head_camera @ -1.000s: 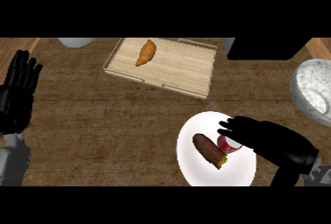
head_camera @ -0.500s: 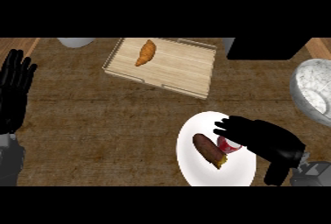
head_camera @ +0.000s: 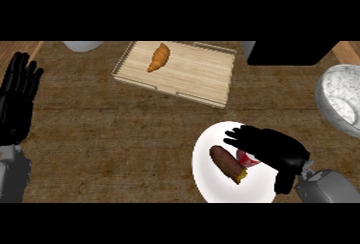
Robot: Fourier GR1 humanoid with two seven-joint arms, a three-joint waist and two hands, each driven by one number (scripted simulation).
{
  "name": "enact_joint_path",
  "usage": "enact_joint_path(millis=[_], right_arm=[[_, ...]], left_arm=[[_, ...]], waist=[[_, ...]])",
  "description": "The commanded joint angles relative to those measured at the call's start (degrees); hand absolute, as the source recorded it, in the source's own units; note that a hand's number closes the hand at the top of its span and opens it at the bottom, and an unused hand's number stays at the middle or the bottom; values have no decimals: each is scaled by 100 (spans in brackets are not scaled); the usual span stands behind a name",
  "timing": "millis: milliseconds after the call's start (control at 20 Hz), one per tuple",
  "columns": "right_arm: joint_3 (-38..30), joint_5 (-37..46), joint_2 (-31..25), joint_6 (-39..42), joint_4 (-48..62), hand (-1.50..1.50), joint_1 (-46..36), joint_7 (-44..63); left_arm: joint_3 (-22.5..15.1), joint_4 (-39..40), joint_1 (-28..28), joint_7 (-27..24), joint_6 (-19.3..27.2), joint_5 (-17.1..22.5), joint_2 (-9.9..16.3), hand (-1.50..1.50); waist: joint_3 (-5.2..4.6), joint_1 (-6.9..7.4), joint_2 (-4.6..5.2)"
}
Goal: Pick the can from the plate and place it in the bowl
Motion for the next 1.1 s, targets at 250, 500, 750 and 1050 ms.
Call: enact_joint_path(millis=[250, 500, 750, 1050], right_arm=[[-188, 604, 348, -270, 771, -150, -140, -79], [-313, 862, 321, -564, 1287, -150, -216, -342], [-482, 782, 554, -1143, 1560, 150, -425, -904], [-628, 935, 703, -1317, 1667, 150, -577, -1154]], left_arm=[[239, 451, -78, -353, -183, 52, -18, 0], [178, 233, 130, -299, -194, -37, -69, 0], [214, 71, 8, -39, -202, 54, -45, 0], [269, 416, -256, -129, -253, -29, 35, 0]], waist=[[-1, -14, 1], [0, -3, -1], [1, 11, 1], [0, -7, 1]])
